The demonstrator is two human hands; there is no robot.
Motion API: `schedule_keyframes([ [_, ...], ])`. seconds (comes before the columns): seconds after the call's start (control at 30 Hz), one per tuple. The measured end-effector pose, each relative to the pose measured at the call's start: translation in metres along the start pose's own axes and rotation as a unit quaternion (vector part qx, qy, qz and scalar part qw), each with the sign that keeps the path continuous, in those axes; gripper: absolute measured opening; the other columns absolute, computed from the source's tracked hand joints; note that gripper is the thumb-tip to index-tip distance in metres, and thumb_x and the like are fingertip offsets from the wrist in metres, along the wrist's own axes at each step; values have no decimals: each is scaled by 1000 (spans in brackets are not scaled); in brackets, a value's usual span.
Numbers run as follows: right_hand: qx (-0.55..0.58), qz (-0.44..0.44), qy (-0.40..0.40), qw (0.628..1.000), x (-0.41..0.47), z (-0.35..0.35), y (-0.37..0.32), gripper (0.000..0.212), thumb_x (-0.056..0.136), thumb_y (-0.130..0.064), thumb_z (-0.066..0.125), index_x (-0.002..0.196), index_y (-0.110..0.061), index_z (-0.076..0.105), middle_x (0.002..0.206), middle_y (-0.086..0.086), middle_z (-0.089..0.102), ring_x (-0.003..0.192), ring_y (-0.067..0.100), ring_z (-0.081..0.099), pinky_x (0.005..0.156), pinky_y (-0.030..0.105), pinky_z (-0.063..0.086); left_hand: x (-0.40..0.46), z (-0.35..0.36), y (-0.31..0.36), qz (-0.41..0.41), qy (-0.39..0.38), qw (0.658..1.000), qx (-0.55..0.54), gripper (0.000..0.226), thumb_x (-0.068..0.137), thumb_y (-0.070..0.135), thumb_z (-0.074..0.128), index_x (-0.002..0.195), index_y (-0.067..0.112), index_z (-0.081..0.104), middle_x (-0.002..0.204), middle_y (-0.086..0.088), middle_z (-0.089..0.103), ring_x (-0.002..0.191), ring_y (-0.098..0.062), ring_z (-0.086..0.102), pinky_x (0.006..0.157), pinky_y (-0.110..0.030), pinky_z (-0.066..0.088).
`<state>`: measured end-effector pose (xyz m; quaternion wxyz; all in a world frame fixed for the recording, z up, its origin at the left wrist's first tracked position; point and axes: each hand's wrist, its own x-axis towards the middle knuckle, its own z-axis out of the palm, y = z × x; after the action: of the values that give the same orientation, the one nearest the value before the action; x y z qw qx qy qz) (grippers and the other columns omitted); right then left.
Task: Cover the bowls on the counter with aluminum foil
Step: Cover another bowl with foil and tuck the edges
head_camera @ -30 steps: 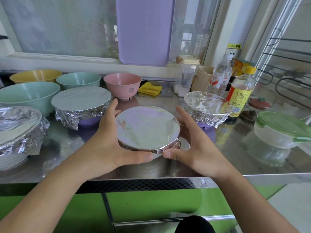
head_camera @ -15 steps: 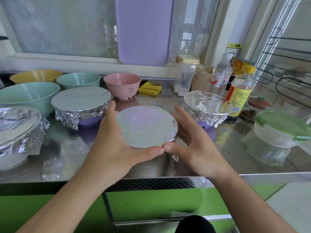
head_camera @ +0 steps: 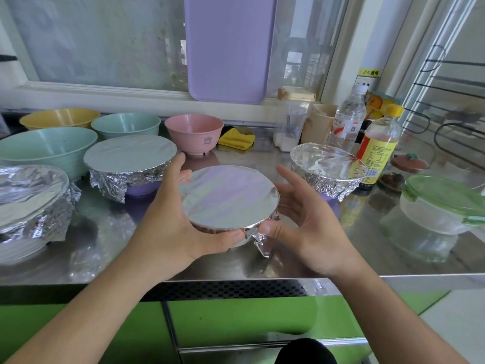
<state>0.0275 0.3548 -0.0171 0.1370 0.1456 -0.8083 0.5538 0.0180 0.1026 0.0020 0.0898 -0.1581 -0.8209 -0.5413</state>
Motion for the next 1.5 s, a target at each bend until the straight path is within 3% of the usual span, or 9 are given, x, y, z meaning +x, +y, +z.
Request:
schedule_keyframes([
  [0.1, -13, -7, -1, 1000, -1, 1, 0, 113, 67, -27, 94, 163, -25, 33, 137, -15, 65, 128, 11, 64, 109, 29, 50, 1, -4, 1, -8, -18, 1000, 9, 162, 29, 66, 93, 160, 50, 0, 159, 25, 28, 141, 17, 31, 107, 0, 24],
  [0.27, -23, 6, -8, 1000, -2, 3, -6, 119, 64, -38, 99, 162, -29, 32, 136, -17, 63, 126, 8, 63, 105, 24, 50, 1, -5, 8, -12, -31, 999, 42, 167, 26, 76, 95, 157, 55, -5, 164, 20, 22, 148, 7, 27, 126, -34, 25],
  [0.43, -62, 11, 10, 998, -4, 14, -12, 123, 65, -33, 101, 163, -31, 28, 137, -22, 58, 127, 0, 58, 109, 24, 49, -1, -3, 13, -10, -22, 998, 53, 165, 28, 77, 91, 161, 50, -3, 162, 21, 24, 146, 8, 29, 113, -17, 25],
  [0.6, -80, 8, 14, 997, -11, 23, -18, 138, 52, -82, 87, 164, -36, 21, 146, -19, 51, 140, 7, 50, 117, 39, 45, -2, -2, 16, 5, -21, 997, 78, 162, 32, 77, 92, 161, 48, -2, 154, 28, 24, 131, 27, 27, 105, -3, 26],
  [0.7, -101, 12, 22, 995, -12, 27, -16, 139, 51, -91, 79, 164, -39, 18, 152, -16, 46, 148, 10, 41, 121, 44, 39, -1, -3, 16, -1, -17, 994, 106, 163, 29, 82, 89, 159, 51, -5, 164, 22, 22, 144, 10, 27, 121, -24, 27],
  [0.77, -104, 17, 23, 994, -12, 28, -16, 139, 51, -89, 81, 164, -40, 16, 154, -15, 46, 148, 10, 41, 121, 44, 39, -2, -3, 17, -1, -15, 993, 121, 165, 27, 85, 87, 159, 51, -6, 166, 19, 21, 150, -2, 26, 125, -37, 28],
  [0.93, -106, 20, 23, 994, -14, 31, -15, 131, 62, -61, 90, 164, -44, 10, 159, -13, 43, 148, 9, 42, 121, 44, 40, -4, 1, 16, 16, 5, 987, 161, 162, 37, 73, 94, 161, 46, -7, 166, 20, 20, 148, 0, 26, 112, -25, 28],
  [1.23, -31, 17, -13, 999, -19, 15, -20, 116, 76, -62, 83, 167, -34, 16, 151, -16, 52, 143, 3, 47, 121, 38, 40, -2, 2, 12, 49, 13, 988, 146, 153, 41, 66, 99, 160, 49, 5, 155, 22, 32, 138, 12, 30, 105, -19, 30],
  [1.5, -40, 26, 38, 998, -15, 17, -11, 113, 67, -37, 94, 162, -32, 33, 132, -17, 65, 129, 1, 61, 112, 28, 47, 1, 0, 8, 56, -4, 992, 116, 151, 39, 58, 98, 162, 45, 10, 140, 31, 34, 123, 35, 24, 93, 10, 21],
])
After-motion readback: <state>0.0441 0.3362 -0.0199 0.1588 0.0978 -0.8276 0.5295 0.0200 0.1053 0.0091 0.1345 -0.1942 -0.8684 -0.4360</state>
